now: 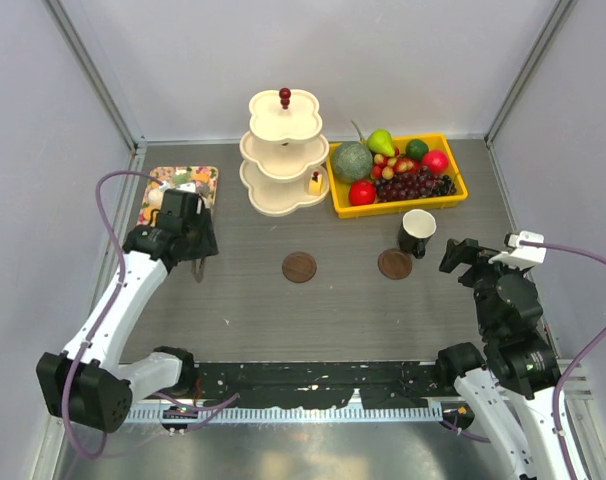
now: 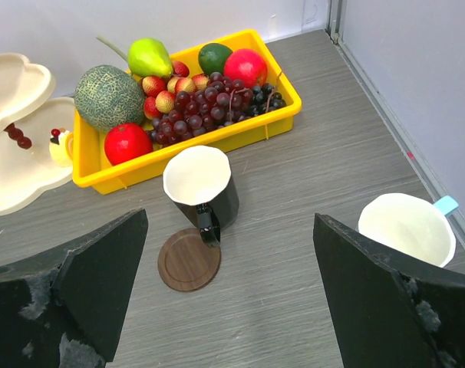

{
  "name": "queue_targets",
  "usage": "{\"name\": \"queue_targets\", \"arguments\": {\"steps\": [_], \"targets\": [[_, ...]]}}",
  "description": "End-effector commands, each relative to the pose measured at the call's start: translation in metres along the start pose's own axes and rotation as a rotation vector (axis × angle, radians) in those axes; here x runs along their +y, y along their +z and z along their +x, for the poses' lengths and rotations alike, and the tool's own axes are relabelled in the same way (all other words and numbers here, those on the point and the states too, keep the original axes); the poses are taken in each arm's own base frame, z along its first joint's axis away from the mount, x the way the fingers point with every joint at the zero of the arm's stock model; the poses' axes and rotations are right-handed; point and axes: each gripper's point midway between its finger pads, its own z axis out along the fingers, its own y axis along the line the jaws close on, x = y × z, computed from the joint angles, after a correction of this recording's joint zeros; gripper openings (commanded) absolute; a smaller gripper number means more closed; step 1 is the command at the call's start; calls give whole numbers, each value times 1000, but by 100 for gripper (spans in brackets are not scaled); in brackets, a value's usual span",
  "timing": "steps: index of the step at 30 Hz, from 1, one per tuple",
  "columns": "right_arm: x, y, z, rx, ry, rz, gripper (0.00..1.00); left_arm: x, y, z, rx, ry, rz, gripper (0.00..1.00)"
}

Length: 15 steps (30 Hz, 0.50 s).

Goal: Serve the afternoon tea

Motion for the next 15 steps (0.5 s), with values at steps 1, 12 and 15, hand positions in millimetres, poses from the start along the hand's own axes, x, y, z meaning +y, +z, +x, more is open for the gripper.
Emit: {"name": "queue_targets", "arguments": {"steps": [1, 12, 15], "targets": [[1, -5, -23, -26, 1, 9, 96, 32, -9, -1, -2, -28, -73, 50], [-2, -3, -12, -56, 25, 9, 96, 52, 11, -9, 69, -77, -104, 50], [-1, -4, -12, -60, 27, -1, 96, 54, 17, -13, 77, -82, -106, 52]]}}
